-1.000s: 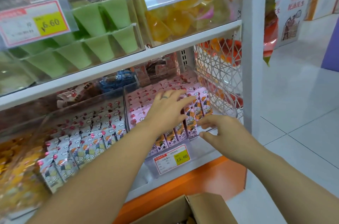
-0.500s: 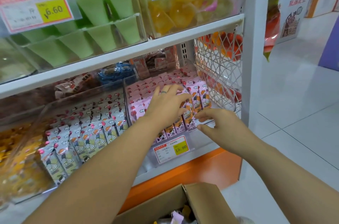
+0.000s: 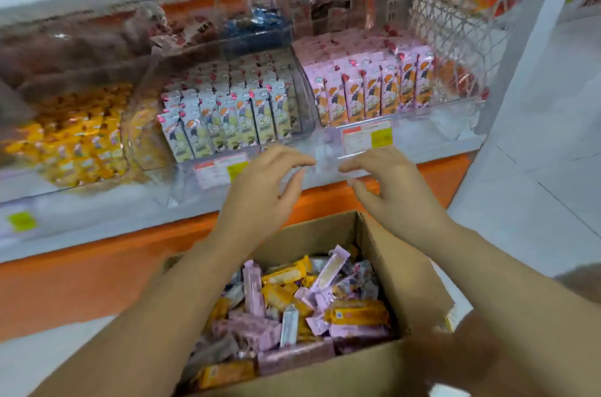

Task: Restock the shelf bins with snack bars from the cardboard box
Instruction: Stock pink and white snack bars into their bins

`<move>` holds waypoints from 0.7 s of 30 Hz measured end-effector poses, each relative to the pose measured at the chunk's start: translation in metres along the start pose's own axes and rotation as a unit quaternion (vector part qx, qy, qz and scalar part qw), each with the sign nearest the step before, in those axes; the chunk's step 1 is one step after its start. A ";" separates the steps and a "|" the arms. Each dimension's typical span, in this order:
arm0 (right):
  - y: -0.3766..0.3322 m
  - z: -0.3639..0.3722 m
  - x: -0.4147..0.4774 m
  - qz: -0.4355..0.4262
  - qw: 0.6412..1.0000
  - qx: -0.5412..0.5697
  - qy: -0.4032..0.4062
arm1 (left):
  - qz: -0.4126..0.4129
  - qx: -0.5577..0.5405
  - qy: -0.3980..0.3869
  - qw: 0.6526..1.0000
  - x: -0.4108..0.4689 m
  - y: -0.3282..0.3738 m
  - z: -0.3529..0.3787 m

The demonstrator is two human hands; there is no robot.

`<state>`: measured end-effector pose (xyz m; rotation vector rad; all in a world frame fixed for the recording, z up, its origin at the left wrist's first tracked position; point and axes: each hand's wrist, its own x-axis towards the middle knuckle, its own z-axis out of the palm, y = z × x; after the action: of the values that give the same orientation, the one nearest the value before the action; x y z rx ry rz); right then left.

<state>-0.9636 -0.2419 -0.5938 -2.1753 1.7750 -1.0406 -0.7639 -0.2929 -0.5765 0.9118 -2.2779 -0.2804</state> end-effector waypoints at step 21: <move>0.057 0.178 -0.052 0.203 0.897 -0.108 -0.379 | -0.417 -0.031 -0.350 0.838 -0.192 -0.153 0.062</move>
<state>-0.9079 -0.2651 -0.7779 -1.7923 1.8395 0.1137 -0.6188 -0.2776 -0.7836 1.9884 -2.2796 -1.2309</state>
